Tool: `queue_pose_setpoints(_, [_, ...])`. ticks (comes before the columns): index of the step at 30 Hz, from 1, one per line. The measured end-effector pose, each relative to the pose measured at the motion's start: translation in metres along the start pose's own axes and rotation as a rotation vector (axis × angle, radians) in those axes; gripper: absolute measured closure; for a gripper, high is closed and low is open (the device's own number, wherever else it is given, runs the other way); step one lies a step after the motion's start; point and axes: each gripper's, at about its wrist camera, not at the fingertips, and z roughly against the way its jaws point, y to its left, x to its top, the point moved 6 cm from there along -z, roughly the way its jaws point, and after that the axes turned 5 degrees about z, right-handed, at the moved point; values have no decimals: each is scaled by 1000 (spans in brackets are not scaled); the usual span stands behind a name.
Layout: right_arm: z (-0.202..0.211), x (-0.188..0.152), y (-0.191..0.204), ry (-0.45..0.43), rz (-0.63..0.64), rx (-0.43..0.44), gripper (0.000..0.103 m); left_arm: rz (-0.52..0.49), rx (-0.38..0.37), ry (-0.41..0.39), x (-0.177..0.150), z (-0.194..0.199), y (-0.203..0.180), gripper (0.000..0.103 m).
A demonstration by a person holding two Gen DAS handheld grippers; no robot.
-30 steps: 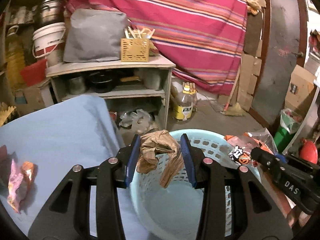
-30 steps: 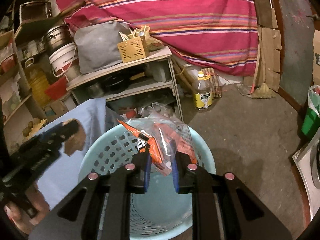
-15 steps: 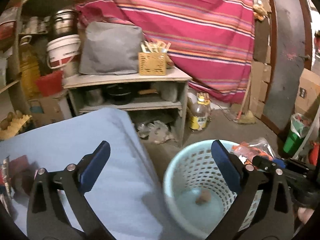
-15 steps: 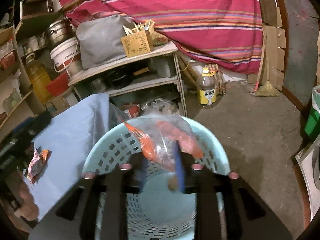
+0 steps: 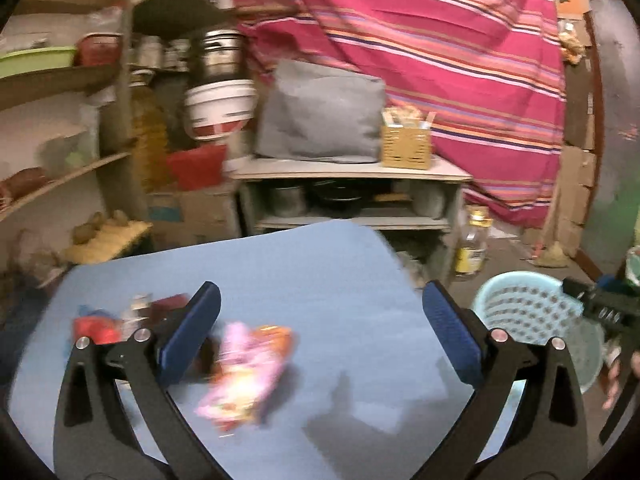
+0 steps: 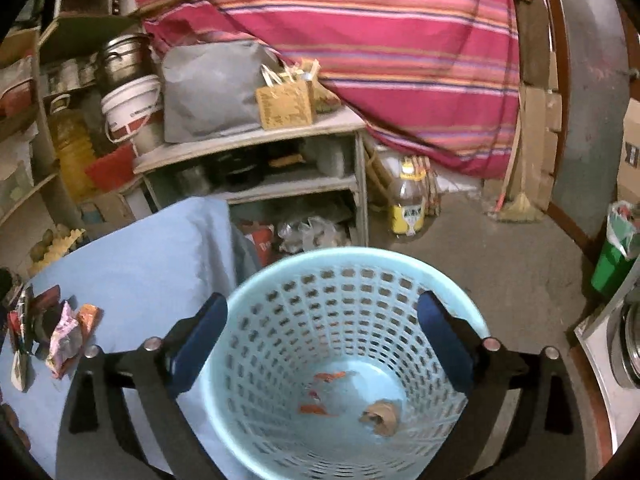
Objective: Collect trash
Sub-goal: 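Open the right tool to drop the plastic bag while the left tool returns to the table, then grasp the white cloth with the left tool while the right tool grasps the pink snack bag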
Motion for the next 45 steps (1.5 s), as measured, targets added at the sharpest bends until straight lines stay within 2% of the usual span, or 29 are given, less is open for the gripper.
queue_pose_setpoints(4, [7, 1, 37, -26, 12, 31, 9, 10, 38, 24, -10, 11, 58, 5])
queue_pose_setpoints(6, [10, -1, 54, -34, 27, 35, 5, 30, 51, 38, -16, 15, 88, 5])
queue_pose_setpoints(9, [13, -2, 86, -42, 63, 50, 4, 44, 142, 64, -28, 16, 133, 5])
queue_pose_setpoints(15, [18, -13, 156, -42, 151, 61, 4, 49, 261, 109, -57, 11, 203, 5])
queue_pose_setpoints(19, [12, -23, 195, -10, 208, 88, 4, 125, 259, 178, -77, 3, 236, 5])
queue_pose_setpoints(22, [7, -27, 213, 14, 210, 104, 4, 138, 255, 205, -90, 2, 250, 5])
queue_pose_setpoints(28, [3, -28, 243, 5, 219, 115, 4, 130, 244, 272, -110, -6, 263, 5])
queue_pose_setpoints(31, [-3, -33, 266, 35, 253, 120, 4, 109, 260, 298, -115, -13, 265, 6])
queue_pose_setpoints(34, [-7, -41, 283, 71, 252, 163, 4, 104, 246, 321, -118, -20, 265, 6])
queue_pose_setpoints(37, [-11, -47, 296, 105, 235, 204, 4, 107, 209, 382, -125, -32, 264, 17])
queue_pose_setpoints(39, [-15, -52, 306, 126, 231, 219, 4, 118, 175, 429, -131, -39, 264, 35])
queue_pose_setpoints(40, [-17, -55, 310, 136, 233, 220, 4, 135, 152, 450, -133, -43, 265, 39])
queue_pose_setpoints(42, [-20, -60, 317, 154, 243, 219, 4, 159, 131, 451, -133, -43, 267, 53])
queue_pose_setpoints(44, [-22, -66, 322, 167, 260, 218, 4, 168, 111, 445, -132, -41, 266, 75])
queue_pose_setpoints(45, [-23, -68, 325, 172, 270, 215, 4, 162, 110, 443, -132, -41, 265, 77])
